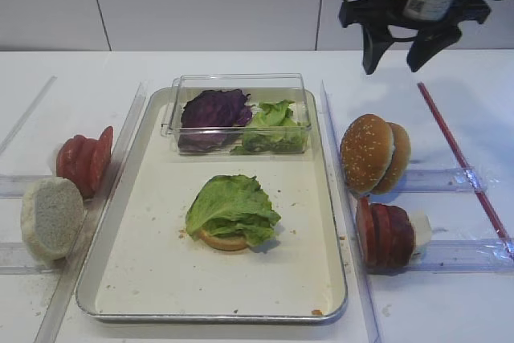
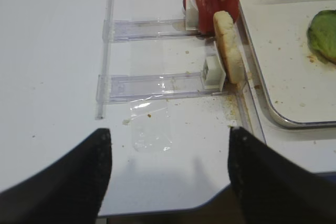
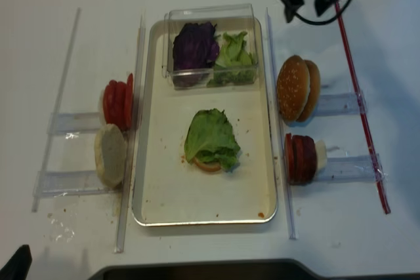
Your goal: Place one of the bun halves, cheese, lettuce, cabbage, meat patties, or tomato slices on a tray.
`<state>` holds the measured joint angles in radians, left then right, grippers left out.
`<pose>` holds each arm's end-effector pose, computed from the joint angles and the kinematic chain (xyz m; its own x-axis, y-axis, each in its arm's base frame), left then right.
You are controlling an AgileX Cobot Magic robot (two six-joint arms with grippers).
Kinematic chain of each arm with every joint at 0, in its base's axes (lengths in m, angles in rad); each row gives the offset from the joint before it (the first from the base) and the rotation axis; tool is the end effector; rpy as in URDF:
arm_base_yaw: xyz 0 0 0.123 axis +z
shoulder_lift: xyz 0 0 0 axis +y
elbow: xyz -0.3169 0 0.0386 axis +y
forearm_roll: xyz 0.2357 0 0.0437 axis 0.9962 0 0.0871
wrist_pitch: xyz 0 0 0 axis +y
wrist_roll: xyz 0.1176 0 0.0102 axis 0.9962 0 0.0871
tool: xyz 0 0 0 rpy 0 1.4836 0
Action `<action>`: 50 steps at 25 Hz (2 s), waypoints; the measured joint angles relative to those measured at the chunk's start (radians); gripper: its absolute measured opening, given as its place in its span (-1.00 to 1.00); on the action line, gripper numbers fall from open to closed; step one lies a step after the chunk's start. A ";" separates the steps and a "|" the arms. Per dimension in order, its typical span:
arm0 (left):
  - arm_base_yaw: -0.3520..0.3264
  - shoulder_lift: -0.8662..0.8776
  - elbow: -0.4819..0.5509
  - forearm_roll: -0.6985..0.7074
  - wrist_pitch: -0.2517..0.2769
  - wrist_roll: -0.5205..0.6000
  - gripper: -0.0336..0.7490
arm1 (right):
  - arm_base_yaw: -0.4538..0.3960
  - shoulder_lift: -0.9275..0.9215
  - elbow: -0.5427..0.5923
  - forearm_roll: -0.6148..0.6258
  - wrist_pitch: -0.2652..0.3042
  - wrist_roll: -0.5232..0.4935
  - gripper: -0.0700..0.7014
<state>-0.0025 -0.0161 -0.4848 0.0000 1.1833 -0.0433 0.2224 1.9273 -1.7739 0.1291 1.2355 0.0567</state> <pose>-0.0340 0.0001 0.2418 -0.5603 -0.0419 -0.8273 -0.0218 0.9991 -0.0358 0.4043 0.1061 0.3008 -0.9598 -0.1161 -0.2554 -0.1563 0.9773 0.1432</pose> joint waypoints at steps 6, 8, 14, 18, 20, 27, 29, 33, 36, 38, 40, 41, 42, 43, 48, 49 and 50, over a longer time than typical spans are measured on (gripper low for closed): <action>0.000 0.000 0.000 0.000 0.000 0.000 0.20 | -0.113 -0.007 0.002 -0.010 0.000 -0.017 0.39; 0.000 0.000 0.000 0.000 0.000 0.000 0.20 | -0.138 -0.025 0.018 -0.023 0.002 -0.020 0.39; 0.000 0.000 0.000 0.000 0.000 0.000 0.20 | -0.182 -0.125 0.120 -0.049 0.002 -0.023 0.39; 0.000 0.000 0.000 0.000 0.000 0.000 0.20 | -0.183 -0.235 0.230 -0.050 0.003 -0.023 0.39; 0.000 0.000 0.000 0.000 0.000 0.000 0.20 | -0.183 -0.302 0.287 -0.050 0.003 -0.025 0.39; 0.000 0.000 0.000 0.000 0.000 0.000 0.20 | -0.183 -0.559 0.493 -0.053 0.007 -0.045 0.39; 0.000 0.000 0.000 0.000 0.000 0.000 0.20 | -0.183 -0.632 0.553 -0.053 0.007 -0.046 0.39; 0.000 0.000 0.000 0.000 0.000 0.000 0.20 | -0.186 -0.784 0.659 -0.053 0.009 -0.046 0.39; 0.000 0.000 0.000 0.000 0.000 0.000 0.20 | -0.186 -0.896 0.732 -0.053 0.011 -0.046 0.37; 0.000 0.000 0.000 0.000 0.000 0.000 0.20 | -0.186 -0.970 0.778 -0.053 0.012 -0.046 0.36; 0.000 0.000 0.000 0.000 0.000 0.000 0.20 | -0.186 -1.049 0.827 -0.053 0.014 -0.046 0.36; 0.000 0.000 0.000 0.000 0.000 0.000 0.20 | -0.186 -1.088 0.847 -0.053 0.014 -0.046 0.36; 0.000 0.000 0.000 0.000 0.000 0.000 0.20 | -0.186 -1.122 0.872 -0.053 0.016 -0.046 0.36; 0.000 0.000 0.000 0.000 0.000 0.000 0.20 | -0.186 -1.162 0.897 -0.053 0.016 -0.046 0.36; 0.000 0.000 0.000 0.000 0.000 0.000 0.20 | -0.186 -1.345 0.996 -0.070 -0.003 -0.046 0.36; 0.000 0.000 0.000 0.000 0.000 0.000 0.20 | -0.186 -1.372 1.012 -0.071 -0.008 -0.046 0.36; 0.000 0.000 0.000 0.000 0.000 0.000 0.20 | -0.186 -1.402 1.029 -0.074 -0.015 -0.046 0.36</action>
<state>-0.0025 -0.0161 -0.4848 0.0000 1.1833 -0.0433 0.0367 0.5251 -0.7447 0.0550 1.2207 0.0112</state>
